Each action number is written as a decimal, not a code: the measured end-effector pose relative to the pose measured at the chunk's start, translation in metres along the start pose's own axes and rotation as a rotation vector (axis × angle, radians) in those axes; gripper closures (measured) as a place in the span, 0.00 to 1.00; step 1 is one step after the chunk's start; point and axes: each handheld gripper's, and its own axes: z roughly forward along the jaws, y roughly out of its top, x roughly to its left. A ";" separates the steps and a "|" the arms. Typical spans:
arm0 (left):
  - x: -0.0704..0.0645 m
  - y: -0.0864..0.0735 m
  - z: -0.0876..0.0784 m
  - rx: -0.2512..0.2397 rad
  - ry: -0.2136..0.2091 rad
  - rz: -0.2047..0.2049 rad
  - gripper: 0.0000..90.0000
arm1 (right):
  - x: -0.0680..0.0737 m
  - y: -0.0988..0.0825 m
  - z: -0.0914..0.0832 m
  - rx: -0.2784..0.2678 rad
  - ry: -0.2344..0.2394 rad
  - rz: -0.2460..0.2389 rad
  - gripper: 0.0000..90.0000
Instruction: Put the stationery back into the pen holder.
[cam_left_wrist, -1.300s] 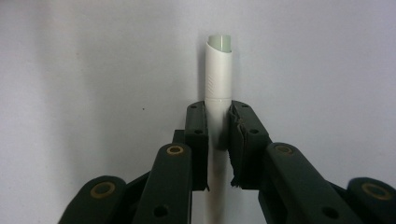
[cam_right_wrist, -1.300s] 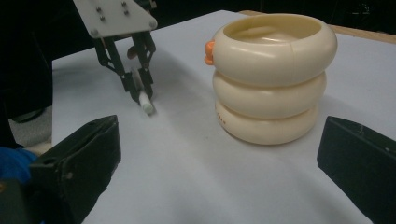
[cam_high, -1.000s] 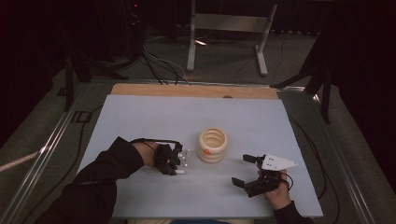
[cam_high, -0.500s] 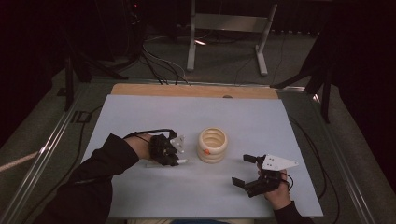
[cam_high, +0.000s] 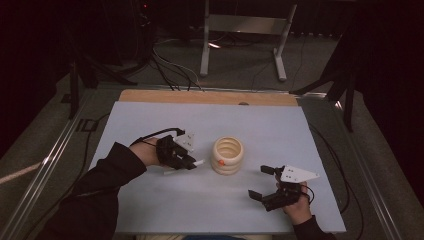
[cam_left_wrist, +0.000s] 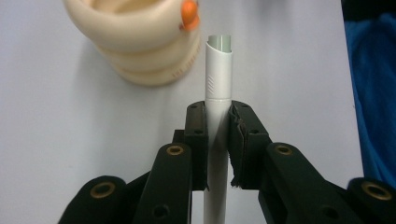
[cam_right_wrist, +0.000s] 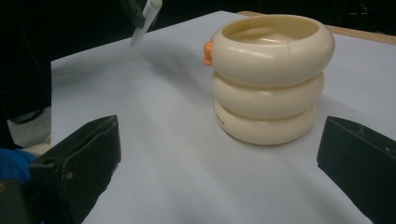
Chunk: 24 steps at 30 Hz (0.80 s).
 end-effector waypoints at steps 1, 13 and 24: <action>0.001 0.001 -0.004 -0.028 -0.001 -0.002 0.88 | 0.000 0.000 0.000 0.000 0.000 -0.001 0.00; 0.004 0.013 -0.026 -0.179 0.011 -0.049 0.88 | 0.000 0.000 0.000 -0.002 0.001 0.004 0.00; 0.008 0.027 -0.043 -0.327 0.047 -0.109 0.88 | 0.000 0.000 -0.001 -0.008 0.002 0.004 0.00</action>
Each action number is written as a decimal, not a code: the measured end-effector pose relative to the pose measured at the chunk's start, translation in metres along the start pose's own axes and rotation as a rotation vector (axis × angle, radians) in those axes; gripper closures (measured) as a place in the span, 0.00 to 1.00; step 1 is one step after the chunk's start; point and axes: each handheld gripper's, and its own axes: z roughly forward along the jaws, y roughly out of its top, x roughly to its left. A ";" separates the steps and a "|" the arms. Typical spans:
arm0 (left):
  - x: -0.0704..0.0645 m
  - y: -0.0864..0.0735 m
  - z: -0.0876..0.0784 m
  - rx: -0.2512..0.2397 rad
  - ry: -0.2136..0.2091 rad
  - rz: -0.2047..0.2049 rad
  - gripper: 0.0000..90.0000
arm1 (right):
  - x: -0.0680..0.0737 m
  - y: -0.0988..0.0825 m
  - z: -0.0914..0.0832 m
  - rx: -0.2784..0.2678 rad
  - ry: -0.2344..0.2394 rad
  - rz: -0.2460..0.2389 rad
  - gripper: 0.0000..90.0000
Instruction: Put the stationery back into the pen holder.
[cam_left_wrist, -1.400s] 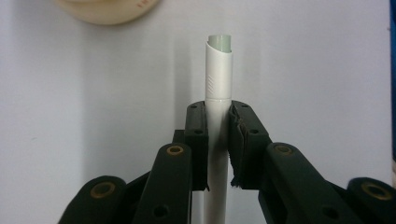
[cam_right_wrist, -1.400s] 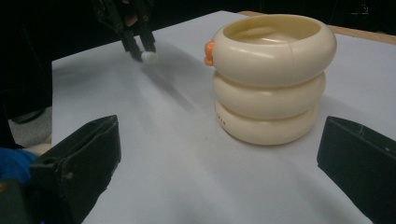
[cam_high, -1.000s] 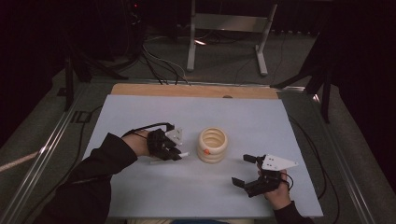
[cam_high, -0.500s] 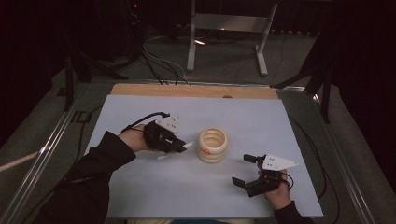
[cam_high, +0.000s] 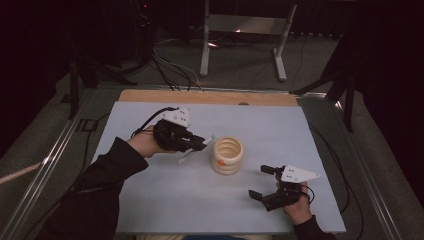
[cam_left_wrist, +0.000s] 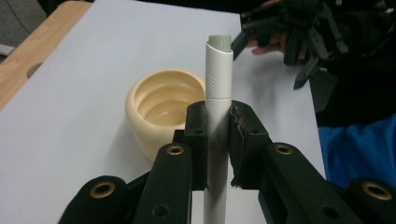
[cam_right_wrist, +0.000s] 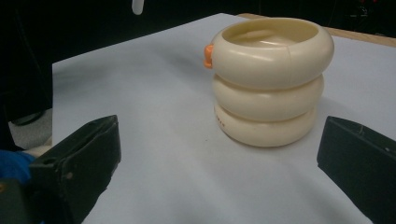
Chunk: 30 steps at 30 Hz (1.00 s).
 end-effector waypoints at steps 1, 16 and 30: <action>0.001 0.001 -0.001 -0.009 -0.002 -0.006 0.88 | 0.000 0.000 0.000 0.000 0.000 0.000 0.00; 0.003 0.018 0.007 -0.151 0.027 -0.065 0.88 | 0.000 0.000 0.000 -0.002 0.002 0.001 0.00; 0.007 0.026 0.020 -0.282 0.083 -0.107 0.88 | -0.001 0.000 0.000 -0.002 0.002 0.003 0.00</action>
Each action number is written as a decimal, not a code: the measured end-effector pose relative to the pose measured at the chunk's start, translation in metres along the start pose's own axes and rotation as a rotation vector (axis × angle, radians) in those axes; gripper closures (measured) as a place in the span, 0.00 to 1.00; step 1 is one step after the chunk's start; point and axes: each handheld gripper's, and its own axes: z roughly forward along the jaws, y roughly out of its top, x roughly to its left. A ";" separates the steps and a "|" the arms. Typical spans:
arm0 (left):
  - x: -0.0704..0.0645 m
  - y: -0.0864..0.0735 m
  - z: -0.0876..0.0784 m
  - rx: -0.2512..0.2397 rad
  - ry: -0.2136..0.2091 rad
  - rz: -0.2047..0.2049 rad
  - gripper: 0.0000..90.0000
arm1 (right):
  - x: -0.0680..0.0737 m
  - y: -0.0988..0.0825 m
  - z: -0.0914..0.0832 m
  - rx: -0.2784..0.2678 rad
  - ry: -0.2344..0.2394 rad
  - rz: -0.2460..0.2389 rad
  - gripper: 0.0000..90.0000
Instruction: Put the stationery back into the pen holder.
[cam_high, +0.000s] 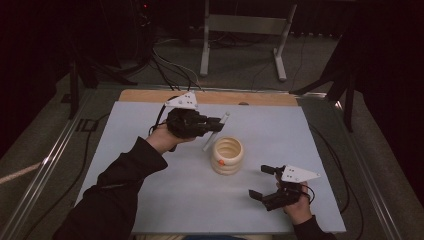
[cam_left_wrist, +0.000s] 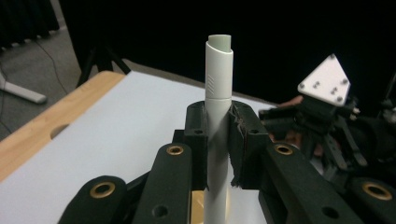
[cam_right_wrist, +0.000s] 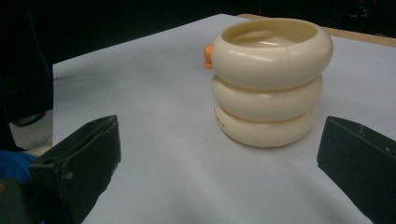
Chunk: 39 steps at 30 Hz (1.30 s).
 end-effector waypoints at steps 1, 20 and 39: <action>0.000 0.001 0.003 -0.024 0.002 -0.009 0.88 | 0.000 0.000 0.000 -0.001 0.002 -0.001 0.00; 0.008 -0.013 0.031 -0.217 0.000 -0.069 0.88 | 0.000 0.000 -0.001 0.000 0.001 -0.001 0.00; 0.014 -0.044 0.056 -0.296 0.045 -0.075 0.88 | 0.000 0.000 -0.001 -0.002 0.003 -0.008 0.00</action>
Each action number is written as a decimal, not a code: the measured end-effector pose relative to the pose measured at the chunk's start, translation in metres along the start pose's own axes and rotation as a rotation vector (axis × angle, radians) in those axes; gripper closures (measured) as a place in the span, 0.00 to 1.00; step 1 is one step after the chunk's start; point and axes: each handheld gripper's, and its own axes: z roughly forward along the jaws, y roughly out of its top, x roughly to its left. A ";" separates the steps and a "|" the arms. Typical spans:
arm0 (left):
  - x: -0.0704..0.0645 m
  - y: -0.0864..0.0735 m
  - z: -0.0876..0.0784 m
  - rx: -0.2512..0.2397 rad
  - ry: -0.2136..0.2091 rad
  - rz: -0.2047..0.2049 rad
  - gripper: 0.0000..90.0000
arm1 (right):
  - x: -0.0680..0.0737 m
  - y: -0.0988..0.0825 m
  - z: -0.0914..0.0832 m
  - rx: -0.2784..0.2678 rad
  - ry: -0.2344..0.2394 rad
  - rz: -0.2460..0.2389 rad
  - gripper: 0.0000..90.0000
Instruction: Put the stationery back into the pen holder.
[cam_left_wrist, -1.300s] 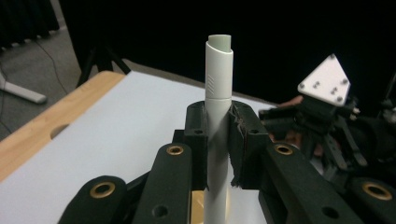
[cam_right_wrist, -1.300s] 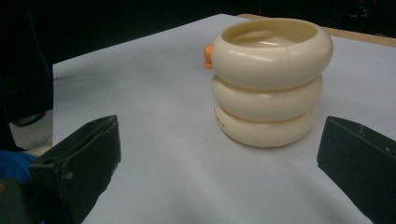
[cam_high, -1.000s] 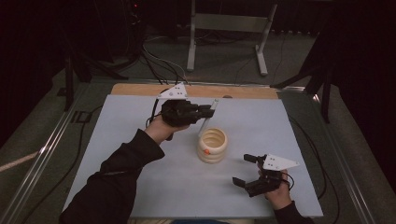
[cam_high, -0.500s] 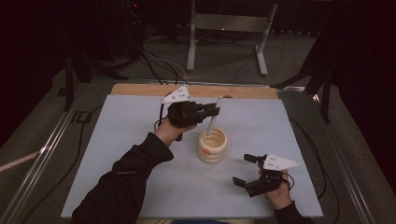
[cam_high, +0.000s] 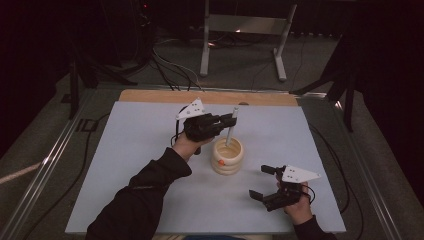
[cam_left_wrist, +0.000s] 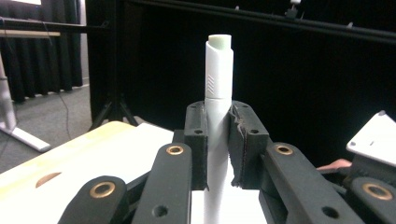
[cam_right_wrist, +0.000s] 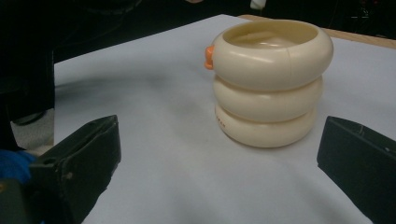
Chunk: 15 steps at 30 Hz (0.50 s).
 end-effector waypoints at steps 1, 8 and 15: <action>0.000 -0.002 0.000 -0.005 0.001 -0.003 0.88 | 0.000 0.000 0.000 0.000 0.000 0.000 0.00; 0.003 -0.015 0.003 0.003 -0.004 -0.025 0.88 | 0.000 0.000 0.000 0.002 0.001 0.002 0.00; 0.005 -0.024 0.004 0.013 -0.009 -0.034 0.88 | 0.000 -0.001 0.000 0.003 0.001 0.001 0.00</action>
